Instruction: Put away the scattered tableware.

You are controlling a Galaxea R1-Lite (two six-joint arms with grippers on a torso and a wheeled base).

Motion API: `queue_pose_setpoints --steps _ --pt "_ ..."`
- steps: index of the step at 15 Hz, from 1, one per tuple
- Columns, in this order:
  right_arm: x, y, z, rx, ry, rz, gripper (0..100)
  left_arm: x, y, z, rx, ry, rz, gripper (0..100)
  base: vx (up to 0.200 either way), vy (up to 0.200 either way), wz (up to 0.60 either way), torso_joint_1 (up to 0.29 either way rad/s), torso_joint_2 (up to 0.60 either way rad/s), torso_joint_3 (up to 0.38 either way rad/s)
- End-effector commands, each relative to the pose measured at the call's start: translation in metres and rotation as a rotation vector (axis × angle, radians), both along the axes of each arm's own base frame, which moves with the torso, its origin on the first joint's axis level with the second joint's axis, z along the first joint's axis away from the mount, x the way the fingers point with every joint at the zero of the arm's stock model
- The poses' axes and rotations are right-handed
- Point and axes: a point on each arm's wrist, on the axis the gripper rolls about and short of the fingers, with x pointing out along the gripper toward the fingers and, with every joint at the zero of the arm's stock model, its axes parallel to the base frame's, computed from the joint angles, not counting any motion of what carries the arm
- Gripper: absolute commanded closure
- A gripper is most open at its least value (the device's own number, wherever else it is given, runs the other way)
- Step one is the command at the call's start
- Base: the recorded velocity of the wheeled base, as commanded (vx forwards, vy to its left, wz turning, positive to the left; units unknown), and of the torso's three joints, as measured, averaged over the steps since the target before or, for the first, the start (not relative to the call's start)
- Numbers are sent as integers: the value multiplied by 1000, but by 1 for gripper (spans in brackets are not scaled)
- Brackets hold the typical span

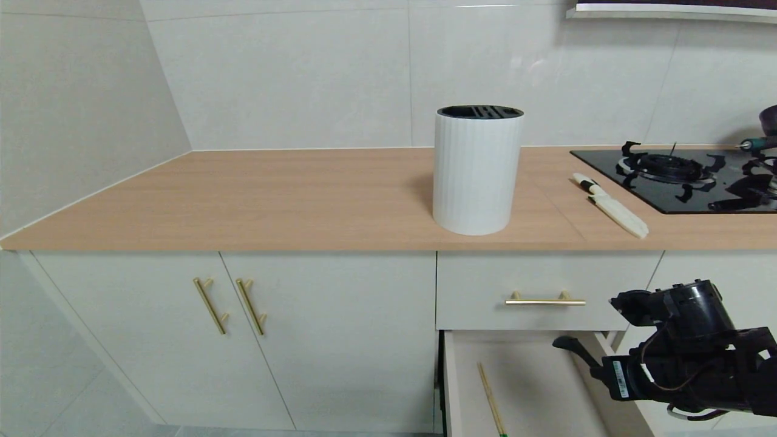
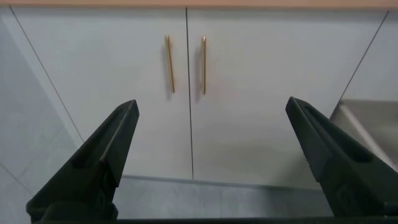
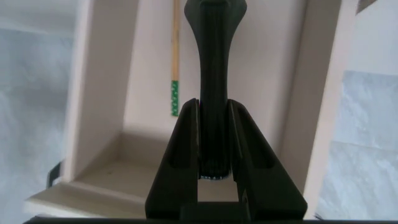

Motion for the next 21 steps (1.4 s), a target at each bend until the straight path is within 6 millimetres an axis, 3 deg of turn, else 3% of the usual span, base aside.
queue_pose_setpoints --steps 1,12,19,21 --pt "2 1 -4 -3 11 1 100 0 0 0 0 1 1 0 0 0 0 -183 471 281" --pt "5 2 -12 0 2 1 100 0 0 0 0 -1 1 0 0 0 0 -128 404 271" --pt "24 11 -34 11 -63 -9 100 0 0 0 0 1 1 0 0 0 0 -3 11 5" --pt "29 13 -58 -11 -9 -13 100 0 0 0 0 1 1 0 0 0 0 0 0 0"
